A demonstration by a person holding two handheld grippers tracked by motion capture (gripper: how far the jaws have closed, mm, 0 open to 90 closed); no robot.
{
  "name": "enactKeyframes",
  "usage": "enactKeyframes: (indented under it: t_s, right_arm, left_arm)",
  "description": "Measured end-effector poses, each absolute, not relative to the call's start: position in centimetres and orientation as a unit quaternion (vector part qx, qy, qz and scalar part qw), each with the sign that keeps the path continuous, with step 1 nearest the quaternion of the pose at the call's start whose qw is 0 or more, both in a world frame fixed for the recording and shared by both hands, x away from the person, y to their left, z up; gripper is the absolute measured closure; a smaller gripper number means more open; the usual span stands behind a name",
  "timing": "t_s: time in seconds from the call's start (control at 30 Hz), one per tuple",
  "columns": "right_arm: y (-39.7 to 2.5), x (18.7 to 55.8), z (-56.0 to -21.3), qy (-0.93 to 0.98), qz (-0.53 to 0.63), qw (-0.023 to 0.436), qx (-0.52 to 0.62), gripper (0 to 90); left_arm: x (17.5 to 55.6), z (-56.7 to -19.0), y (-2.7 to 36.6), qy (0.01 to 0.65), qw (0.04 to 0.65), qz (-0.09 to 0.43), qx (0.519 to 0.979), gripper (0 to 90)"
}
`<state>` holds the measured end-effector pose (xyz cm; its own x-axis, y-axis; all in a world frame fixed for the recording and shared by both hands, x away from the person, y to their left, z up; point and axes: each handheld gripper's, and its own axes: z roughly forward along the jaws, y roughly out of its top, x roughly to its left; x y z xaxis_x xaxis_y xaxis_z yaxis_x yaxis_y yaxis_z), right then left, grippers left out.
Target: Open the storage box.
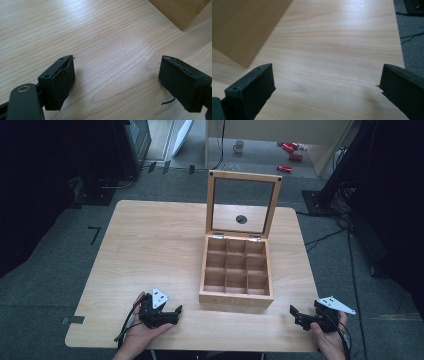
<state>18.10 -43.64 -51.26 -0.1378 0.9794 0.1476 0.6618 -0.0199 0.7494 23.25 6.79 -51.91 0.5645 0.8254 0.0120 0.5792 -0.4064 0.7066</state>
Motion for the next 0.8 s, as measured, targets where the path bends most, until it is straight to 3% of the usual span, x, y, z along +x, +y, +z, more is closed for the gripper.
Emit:
enactKeyframes:
  t_s: [0.8]
  right_arm:
    - [-43.0, 18.0, -52.7, 0.698, 0.299, 0.24, 0.605, 0.0]
  left_arm:
    - [23.3, -51.9, 6.8, 0.426, 0.336, 0.183, 0.82, 14.1]
